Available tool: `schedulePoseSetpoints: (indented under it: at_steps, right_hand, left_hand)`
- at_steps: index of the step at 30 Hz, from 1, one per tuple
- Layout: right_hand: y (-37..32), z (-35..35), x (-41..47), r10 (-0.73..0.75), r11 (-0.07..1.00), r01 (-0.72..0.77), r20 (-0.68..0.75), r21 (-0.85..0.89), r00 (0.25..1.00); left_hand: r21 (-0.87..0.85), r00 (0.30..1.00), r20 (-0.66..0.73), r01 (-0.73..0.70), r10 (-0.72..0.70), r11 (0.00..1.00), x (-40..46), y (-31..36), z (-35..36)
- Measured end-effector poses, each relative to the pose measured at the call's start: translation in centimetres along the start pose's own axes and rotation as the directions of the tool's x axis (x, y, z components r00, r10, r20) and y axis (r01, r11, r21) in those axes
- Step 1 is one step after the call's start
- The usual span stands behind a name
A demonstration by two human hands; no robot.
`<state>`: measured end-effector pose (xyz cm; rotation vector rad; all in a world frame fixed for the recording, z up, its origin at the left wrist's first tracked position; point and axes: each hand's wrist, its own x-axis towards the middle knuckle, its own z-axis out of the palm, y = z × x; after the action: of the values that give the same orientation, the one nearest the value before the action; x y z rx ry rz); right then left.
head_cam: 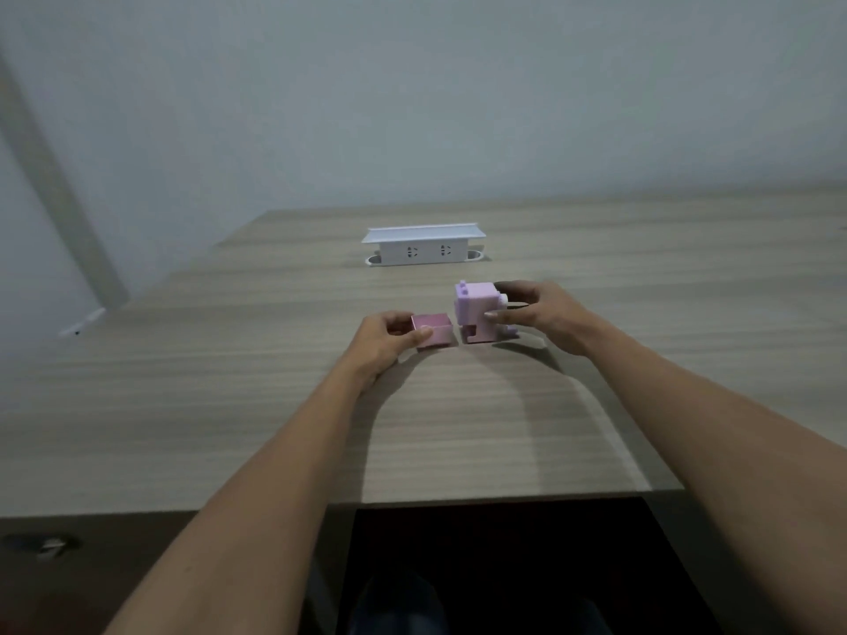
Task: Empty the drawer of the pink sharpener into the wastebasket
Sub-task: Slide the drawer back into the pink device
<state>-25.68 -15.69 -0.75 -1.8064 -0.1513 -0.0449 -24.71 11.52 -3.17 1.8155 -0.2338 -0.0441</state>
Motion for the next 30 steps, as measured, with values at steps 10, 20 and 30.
schedulePoseSetpoints:
  at_steps: [10, 20, 30]
  right_hand:
    - [1.0, -0.2, 0.9, 0.051, 0.994, -0.061, 0.116, 0.090, 0.992]
    - [1.4, 0.2, 1.0, 0.036, 0.990, -0.050, 0.107, 0.131, 0.994]
    - [1.7, 0.3, 1.3, 0.039, 0.991, -0.048, 0.075, 0.127, 0.996]
  left_hand:
    - [0.016, 0.999, 0.049, -0.023, 0.022, 1.000, 1.1, 0.0, 0.8]
    - [0.039, 0.994, 0.086, -0.067, 0.064, 0.997, 1.1, 0.4, 1.4]
    - [0.027, 0.997, 0.049, -0.065, 0.064, 0.998, 1.5, 0.5, 1.9]
